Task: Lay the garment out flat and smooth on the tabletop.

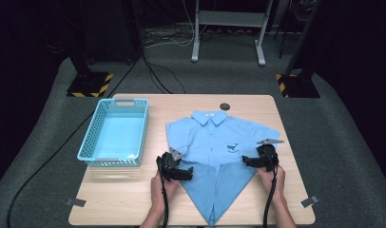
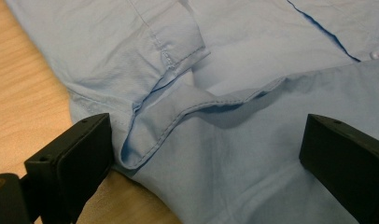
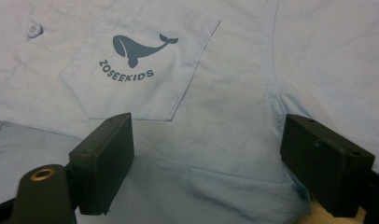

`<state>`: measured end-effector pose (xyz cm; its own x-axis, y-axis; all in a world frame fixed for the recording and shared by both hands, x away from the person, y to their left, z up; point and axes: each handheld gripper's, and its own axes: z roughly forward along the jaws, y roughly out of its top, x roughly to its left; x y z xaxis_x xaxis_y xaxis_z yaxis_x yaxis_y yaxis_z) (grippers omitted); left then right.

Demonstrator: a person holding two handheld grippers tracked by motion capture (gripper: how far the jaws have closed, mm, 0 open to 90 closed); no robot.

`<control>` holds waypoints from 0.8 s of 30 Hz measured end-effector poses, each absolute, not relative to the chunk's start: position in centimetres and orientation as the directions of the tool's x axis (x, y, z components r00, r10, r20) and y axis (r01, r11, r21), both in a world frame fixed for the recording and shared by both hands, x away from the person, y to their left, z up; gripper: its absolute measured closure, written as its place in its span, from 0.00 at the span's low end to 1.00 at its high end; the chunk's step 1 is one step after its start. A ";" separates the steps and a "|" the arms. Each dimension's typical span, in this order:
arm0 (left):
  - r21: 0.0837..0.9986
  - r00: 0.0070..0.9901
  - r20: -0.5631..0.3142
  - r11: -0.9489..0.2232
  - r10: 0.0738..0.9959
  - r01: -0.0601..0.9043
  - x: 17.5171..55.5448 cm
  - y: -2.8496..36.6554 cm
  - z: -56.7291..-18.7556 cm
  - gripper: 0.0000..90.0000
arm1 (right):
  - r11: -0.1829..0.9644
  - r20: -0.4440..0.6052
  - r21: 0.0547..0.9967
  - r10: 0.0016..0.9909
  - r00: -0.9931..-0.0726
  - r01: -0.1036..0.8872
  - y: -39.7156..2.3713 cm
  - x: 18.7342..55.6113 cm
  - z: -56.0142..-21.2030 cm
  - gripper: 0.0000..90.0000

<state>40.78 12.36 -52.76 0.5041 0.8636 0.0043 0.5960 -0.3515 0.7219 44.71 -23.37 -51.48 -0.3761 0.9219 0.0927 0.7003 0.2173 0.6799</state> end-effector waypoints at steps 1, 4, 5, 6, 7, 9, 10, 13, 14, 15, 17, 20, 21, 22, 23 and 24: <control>0.723 0.504 0.002 -0.350 0.864 0.596 40.8 12.3 -52.8 0.03 | 0.224 0.082 0.677 0.924 -0.374 0.702 -23.4 44.7 -51.5 0.19; 0.723 0.500 0.005 -0.349 0.866 0.596 40.7 12.1 -52.8 0.03 | 0.267 0.026 0.665 0.925 -0.379 0.698 -23.2 44.7 -51.5 0.19; 0.724 0.498 0.009 -0.349 0.867 0.595 40.6 12.1 -52.8 0.03 | 0.275 0.014 0.665 0.925 -0.381 0.694 -23.2 44.8 -51.6 0.19; 0.726 0.498 0.010 -0.349 0.867 0.593 40.6 12.0 -52.8 0.04 | 0.286 0.006 0.672 0.921 -0.390 0.684 -23.3 44.7 -51.7 0.19; 0.725 0.500 0.012 -0.352 0.866 0.592 40.5 12.0 -52.8 0.04 | 0.286 0.006 0.672 0.921 -0.390 0.684 -23.3 44.7 -51.7 0.19; 0.724 0.497 0.010 -0.350 0.867 0.595 40.5 11.8 -52.8 0.04 | 0.283 0.006 0.690 0.918 -0.396 0.666 -23.9 44.7 -51.8 0.18; 0.724 0.495 0.009 -0.347 0.869 0.596 40.5 11.7 -52.8 0.04 | 0.281 0.004 0.689 0.921 -0.391 0.668 -24.1 44.7 -51.8 0.18; 0.724 0.493 0.010 -0.347 0.870 0.597 40.4 11.2 -52.8 0.03 | 0.274 0.008 0.685 0.923 -0.384 0.675 -24.7 44.7 -51.8 0.18; 0.724 0.494 0.010 -0.348 0.869 0.596 40.4 11.0 -52.8 0.03 | 0.275 0.006 0.685 0.923 -0.384 0.674 -24.8 44.7 -51.8 0.18; 0.725 0.494 0.009 -0.346 0.870 0.596 40.5 10.8 -52.8 0.03 | 0.272 0.008 0.686 0.925 -0.380 0.675 -25.0 44.7 -51.8 0.18; 0.724 0.498 0.012 -0.351 0.867 0.593 40.5 10.4 -52.8 0.03 | 0.267 0.008 0.687 0.927 -0.374 0.675 -25.3 44.6 -51.8 0.18; 0.724 0.503 0.012 -0.354 0.864 0.592 40.6 10.0 -52.8 0.03 | 0.266 0.008 0.689 0.927 -0.374 0.675 -25.8 44.5 -51.8 0.18; 0.723 0.502 0.014 -0.355 0.865 0.592 40.6 9.7 -52.7 0.03 | 0.265 0.008 0.689 0.928 -0.373 0.674 -26.0 44.4 -51.8 0.18; 0.723 0.502 0.015 -0.356 0.865 0.592 40.6 9.5 -52.7 0.03 | 0.264 0.007 0.691 0.928 -0.371 0.673 -26.2 44.4 -51.9 0.18; 0.723 0.503 0.017 -0.358 0.864 0.591 40.6 9.1 -52.7 0.03 | 0.260 0.008 0.695 0.930 -0.369 0.671 -26.5 44.3 -51.9 0.18; 0.723 0.504 0.019 -0.360 0.863 0.589 40.6 8.8 -52.7 0.03 | 0.256 0.008 0.696 0.931 -0.364 0.671 -26.8 44.2 -51.9 0.18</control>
<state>40.57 8.83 -52.73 0.5042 0.8634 0.0191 0.5891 -0.3601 0.7234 44.24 -26.77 -51.92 -0.3641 0.9313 0.0080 0.6706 0.2562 0.6961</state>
